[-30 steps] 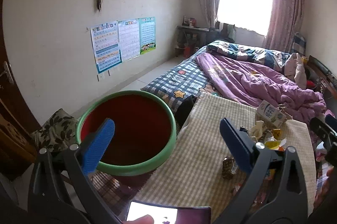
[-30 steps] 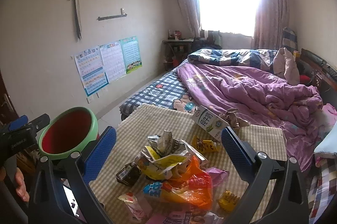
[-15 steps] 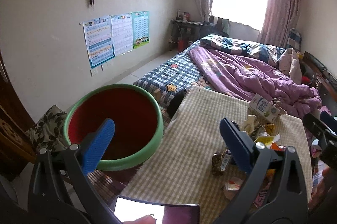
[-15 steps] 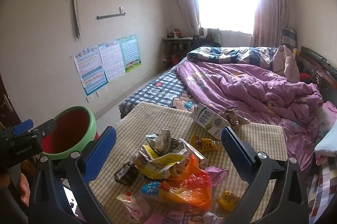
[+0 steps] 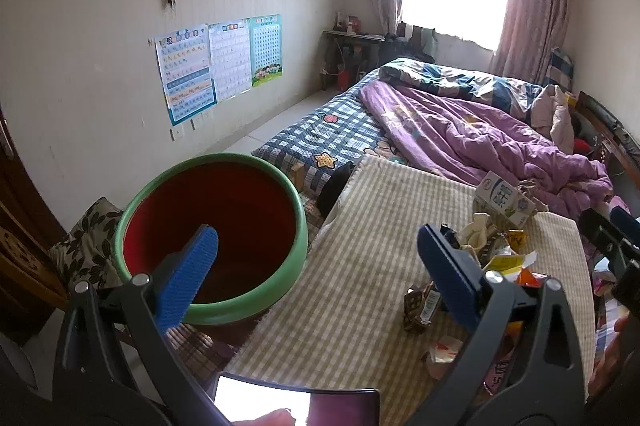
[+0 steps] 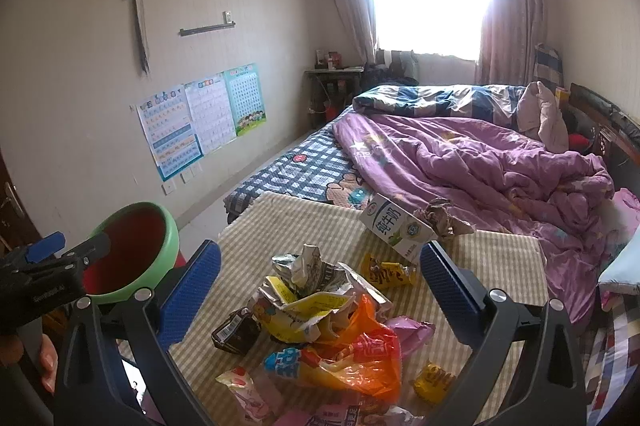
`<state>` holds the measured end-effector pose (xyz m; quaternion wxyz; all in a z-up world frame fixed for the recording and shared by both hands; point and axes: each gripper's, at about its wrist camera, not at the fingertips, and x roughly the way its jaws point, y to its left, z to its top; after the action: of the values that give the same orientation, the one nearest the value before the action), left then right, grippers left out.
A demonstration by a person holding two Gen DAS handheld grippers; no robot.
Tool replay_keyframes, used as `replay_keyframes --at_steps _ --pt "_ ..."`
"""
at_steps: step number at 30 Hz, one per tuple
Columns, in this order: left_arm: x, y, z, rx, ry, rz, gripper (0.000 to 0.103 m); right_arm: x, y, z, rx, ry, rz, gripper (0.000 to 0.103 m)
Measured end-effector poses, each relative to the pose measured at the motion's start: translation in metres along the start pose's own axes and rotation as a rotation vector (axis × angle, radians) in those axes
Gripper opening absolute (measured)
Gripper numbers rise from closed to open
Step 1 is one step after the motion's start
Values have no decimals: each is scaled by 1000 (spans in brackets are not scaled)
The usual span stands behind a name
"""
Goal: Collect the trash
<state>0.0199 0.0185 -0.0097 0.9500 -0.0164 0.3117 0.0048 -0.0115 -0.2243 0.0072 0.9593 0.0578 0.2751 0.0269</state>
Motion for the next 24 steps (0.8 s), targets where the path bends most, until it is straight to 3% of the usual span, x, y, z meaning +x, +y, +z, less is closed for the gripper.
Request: replay_keyframes --at_steps 24 --pt "-2 0 1 4 0 0 98 0 1 -1 5 -3 -5 96"
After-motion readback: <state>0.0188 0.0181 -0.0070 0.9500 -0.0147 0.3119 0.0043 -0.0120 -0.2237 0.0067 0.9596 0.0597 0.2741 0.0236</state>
